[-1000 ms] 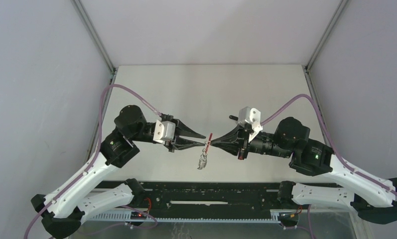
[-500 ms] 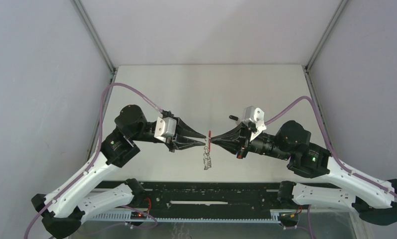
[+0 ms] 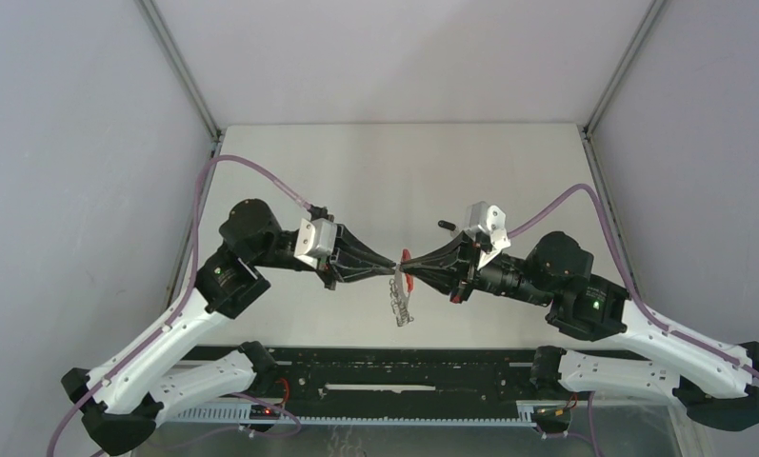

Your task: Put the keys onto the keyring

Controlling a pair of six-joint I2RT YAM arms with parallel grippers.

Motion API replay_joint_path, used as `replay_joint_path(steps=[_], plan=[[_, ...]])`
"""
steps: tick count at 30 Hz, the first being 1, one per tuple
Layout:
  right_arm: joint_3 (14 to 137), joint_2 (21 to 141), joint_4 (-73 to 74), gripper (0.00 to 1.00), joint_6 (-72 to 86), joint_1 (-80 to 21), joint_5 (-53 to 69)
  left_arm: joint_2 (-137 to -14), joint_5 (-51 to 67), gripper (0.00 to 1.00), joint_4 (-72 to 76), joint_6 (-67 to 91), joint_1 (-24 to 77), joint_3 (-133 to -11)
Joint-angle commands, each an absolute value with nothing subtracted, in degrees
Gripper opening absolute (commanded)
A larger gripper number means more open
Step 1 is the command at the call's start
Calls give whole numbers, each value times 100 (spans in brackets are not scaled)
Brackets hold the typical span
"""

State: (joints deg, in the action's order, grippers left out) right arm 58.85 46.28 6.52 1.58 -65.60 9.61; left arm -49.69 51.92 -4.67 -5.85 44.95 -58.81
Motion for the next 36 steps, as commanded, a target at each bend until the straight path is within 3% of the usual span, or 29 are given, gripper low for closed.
replay_joint_path(steps=[1,7,12,20,27,36], plan=[[5881,4589,259,0,237,-6531,1018,-5009,5414,17,-223,-301,4475,-5757],[5880,4562,296,0,202,-6535,993,-5001,5648,20,-291,-317,4474,-5772],[5883,4586,281,0,180,-6531,1070,-5018,5424,6,-288,-382,4474,-5795],[5883,4609,342,0,26,-6539,1440,-5047,5183,0,-339,-538,4471,-5827],[5885,4242,741,36,-436,-6540,1560,-4824,4923,0,-1508,-3905,4480,-5738],[5881,4048,1085,40,-766,-6539,1427,-4754,4909,0,-1759,-5789,4545,-5690]])
